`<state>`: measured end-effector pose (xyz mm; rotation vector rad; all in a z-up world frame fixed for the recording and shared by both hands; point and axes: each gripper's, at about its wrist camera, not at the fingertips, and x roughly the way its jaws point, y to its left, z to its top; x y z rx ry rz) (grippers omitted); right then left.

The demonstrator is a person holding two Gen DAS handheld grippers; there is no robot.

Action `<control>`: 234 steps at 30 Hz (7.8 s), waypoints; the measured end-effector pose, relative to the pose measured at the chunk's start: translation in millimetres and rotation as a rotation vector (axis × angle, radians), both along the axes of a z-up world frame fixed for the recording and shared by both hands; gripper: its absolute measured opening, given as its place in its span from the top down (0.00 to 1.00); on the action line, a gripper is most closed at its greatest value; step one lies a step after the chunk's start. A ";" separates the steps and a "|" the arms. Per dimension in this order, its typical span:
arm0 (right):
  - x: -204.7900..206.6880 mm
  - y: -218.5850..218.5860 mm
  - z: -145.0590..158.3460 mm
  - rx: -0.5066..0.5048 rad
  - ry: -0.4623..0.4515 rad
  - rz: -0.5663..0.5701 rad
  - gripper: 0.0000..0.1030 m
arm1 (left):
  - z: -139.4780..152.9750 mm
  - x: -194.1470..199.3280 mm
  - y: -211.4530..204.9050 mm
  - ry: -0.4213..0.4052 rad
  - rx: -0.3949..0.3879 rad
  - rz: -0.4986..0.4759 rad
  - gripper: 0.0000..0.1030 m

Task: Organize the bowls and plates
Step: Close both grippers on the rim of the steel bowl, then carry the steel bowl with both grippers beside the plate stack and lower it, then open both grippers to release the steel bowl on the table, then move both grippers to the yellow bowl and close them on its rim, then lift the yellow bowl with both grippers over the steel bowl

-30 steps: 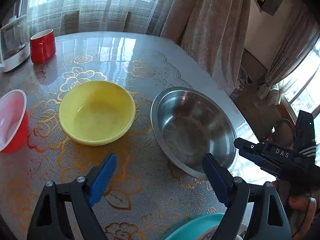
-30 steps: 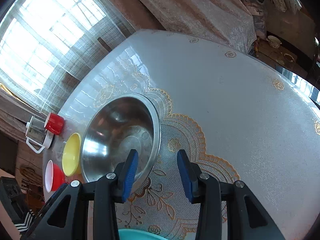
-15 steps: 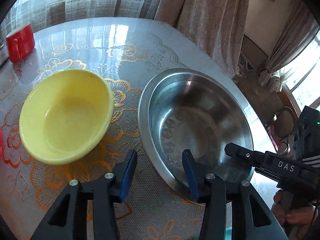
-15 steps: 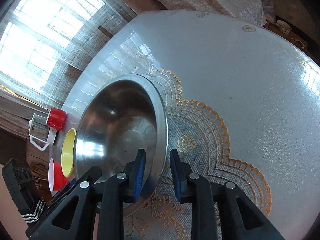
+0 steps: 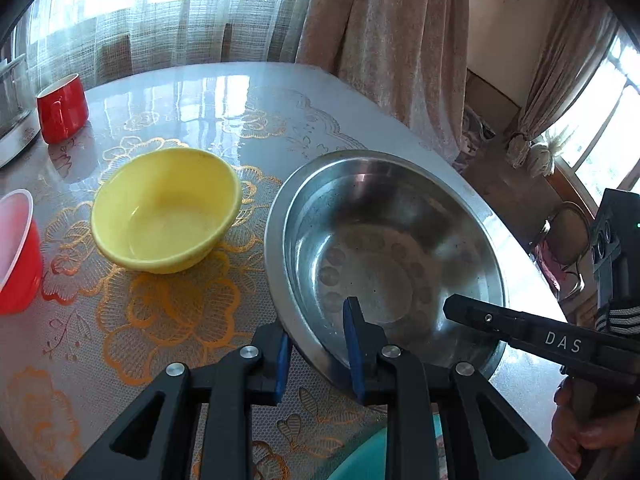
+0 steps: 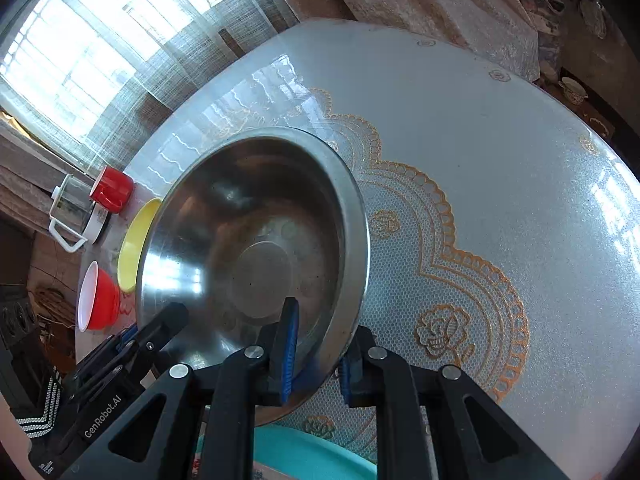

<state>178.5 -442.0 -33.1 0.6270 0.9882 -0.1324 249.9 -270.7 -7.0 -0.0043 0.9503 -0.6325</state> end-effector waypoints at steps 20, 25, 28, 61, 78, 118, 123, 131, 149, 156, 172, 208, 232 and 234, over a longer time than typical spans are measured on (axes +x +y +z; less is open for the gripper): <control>-88.2 122.5 66.6 -0.122 -0.206 0.068 0.83 | 50.7 -109.7 128.5 -0.195 -0.123 0.145 0.77; -105.5 150.4 69.5 -0.121 -0.239 0.104 0.83 | 45.4 -129.5 160.3 -0.184 -0.146 0.187 0.76; -115.8 163.0 69.0 -0.124 -0.256 0.122 0.83 | 42.4 -140.6 178.6 -0.172 -0.162 0.205 0.76; -140.0 242.8 -7.4 0.072 -0.141 0.231 0.82 | -18.9 -194.6 264.3 -0.065 -0.051 0.328 0.76; -142.7 226.8 -11.9 0.100 -0.155 0.171 0.82 | -29.0 -185.4 253.5 -0.031 -0.045 0.326 0.74; -148.5 179.4 16.6 0.120 -0.250 0.091 0.70 | 23.1 -178.6 257.1 -0.173 -0.022 0.362 0.31; -126.1 159.8 25.3 0.083 -0.215 0.084 0.68 | 34.8 -162.1 252.0 -0.185 0.001 0.350 0.25; -59.1 119.9 33.0 0.100 -0.146 0.086 0.62 | 47.2 -123.3 238.1 -0.183 0.047 0.345 0.23; 118.8 100.7 -13.2 0.196 0.007 -0.026 0.62 | 48.5 -52.2 221.4 -0.119 0.116 0.371 0.20; 141.4 98.3 -34.0 0.222 0.025 -0.027 0.74 | 50.5 -43.8 214.8 -0.150 0.141 0.370 0.20; 97.7 99.5 -29.0 0.174 0.068 0.084 0.89 | 63.9 -45.6 187.2 -0.189 0.151 0.313 0.19; 31.4 124.1 12.1 0.000 -0.012 0.149 0.88 | 20.6 5.0 94.0 -0.045 0.274 0.104 0.84; -68.8 195.3 58.5 0.035 -0.164 0.211 0.88 | 60.4 -113.1 196.3 -0.160 0.089 0.220 0.84; -76.8 199.8 56.5 0.046 -0.166 0.215 0.88 | 60.2 -121.2 200.9 -0.167 0.086 0.224 0.84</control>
